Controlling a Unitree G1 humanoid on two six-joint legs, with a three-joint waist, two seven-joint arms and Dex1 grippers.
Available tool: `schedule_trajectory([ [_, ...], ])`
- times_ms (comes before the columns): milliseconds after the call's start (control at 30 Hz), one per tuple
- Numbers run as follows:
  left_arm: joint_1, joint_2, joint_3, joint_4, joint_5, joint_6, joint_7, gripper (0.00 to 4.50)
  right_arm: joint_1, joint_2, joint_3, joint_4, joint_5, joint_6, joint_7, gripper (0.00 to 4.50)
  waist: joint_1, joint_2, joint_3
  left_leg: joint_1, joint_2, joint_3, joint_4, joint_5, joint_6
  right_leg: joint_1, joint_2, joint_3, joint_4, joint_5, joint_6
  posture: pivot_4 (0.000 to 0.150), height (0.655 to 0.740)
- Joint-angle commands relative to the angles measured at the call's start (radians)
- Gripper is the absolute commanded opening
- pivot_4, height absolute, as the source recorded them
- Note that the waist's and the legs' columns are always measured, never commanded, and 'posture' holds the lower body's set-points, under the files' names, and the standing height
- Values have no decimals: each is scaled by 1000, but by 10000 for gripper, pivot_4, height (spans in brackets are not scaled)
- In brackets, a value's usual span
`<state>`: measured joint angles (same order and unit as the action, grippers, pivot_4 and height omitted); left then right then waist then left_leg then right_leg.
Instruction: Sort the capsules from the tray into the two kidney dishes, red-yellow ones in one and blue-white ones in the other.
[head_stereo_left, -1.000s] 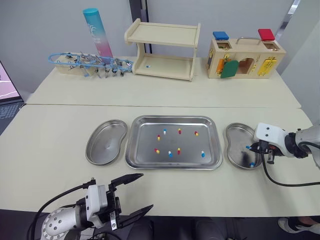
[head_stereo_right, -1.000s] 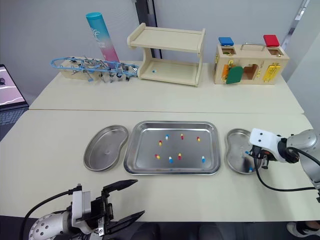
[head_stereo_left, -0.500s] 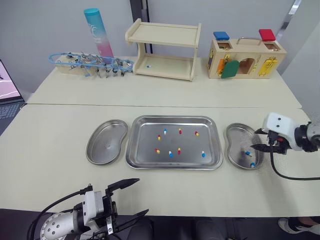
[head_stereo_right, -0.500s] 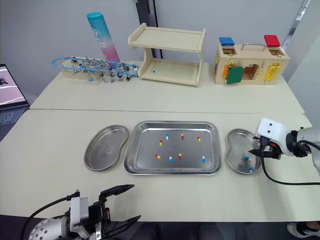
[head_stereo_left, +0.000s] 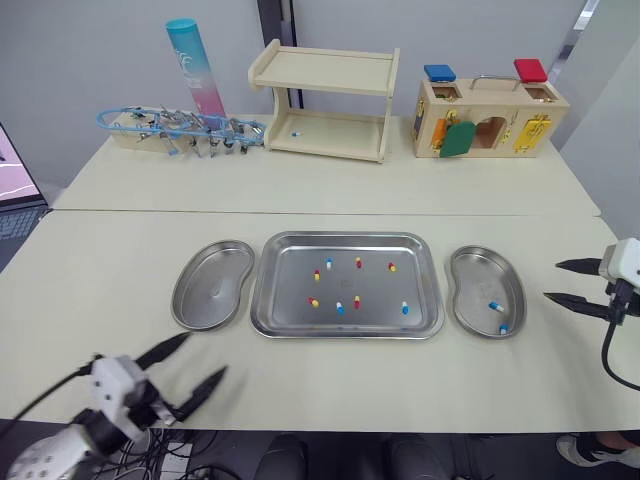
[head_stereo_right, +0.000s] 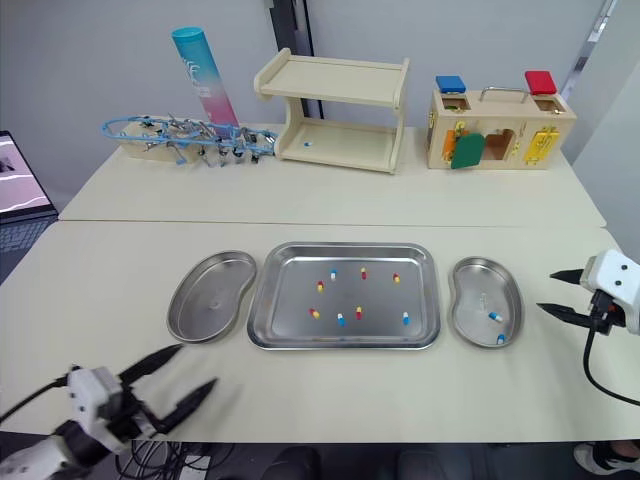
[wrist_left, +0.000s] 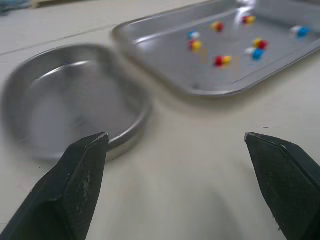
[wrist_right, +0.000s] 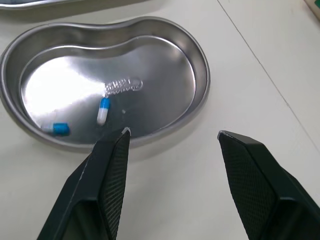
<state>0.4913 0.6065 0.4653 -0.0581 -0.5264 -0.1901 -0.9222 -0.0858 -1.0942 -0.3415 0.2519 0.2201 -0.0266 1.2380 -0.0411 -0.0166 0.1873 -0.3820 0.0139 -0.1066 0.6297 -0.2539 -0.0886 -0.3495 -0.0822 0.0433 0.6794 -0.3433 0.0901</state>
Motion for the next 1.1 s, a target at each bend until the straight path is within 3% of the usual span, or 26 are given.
schedule_trajectory([
  [33,-1,68,150,127,-10,49,38,45000,27,-35,-50,36,16,-27,22,29742,0,0,0,0,0,0,0,0,0,0,0,0,0,0,0,1500,7400],
  [133,-37,127,210,253,-22,64,-1,45000,26,-42,-49,77,17,4,16,31547,-1,0,0,0,0,0,0,0,0,0,0,0,0,0,0,1500,7400],
  [200,-71,180,252,346,-42,80,-49,45000,33,-52,-48,118,5,-7,20,35329,-3,0,0,0,0,0,0,0,0,0,0,0,0,0,0,1500,7400],
  [300,-117,233,282,466,-35,71,-92,45000,56,-66,-50,147,2,-21,34,44786,-5,0,0,0,0,0,0,0,0,0,0,0,0,0,0,1500,7400],
  [433,-129,252,301,452,-34,108,-92,45000,88,-64,-61,136,13,-21,30,44786,-11,0,0,0,0,1,-1,0,0,0,0,0,0,0,0,1500,7400],
  [867,-24,177,333,74,-48,335,27,45000,120,-57,-69,76,31,-25,36,44786,-14,0,0,0,0,1,-1,0,0,0,0,0,0,0,0,1500,7400],
  [1100,0,163,326,-48,-43,406,37,45000,129,-23,-75,-232,161,103,42,44786,-13,0,0,0,0,0,0,0,0,0,0,0,1,0,0,1500,7400],
])
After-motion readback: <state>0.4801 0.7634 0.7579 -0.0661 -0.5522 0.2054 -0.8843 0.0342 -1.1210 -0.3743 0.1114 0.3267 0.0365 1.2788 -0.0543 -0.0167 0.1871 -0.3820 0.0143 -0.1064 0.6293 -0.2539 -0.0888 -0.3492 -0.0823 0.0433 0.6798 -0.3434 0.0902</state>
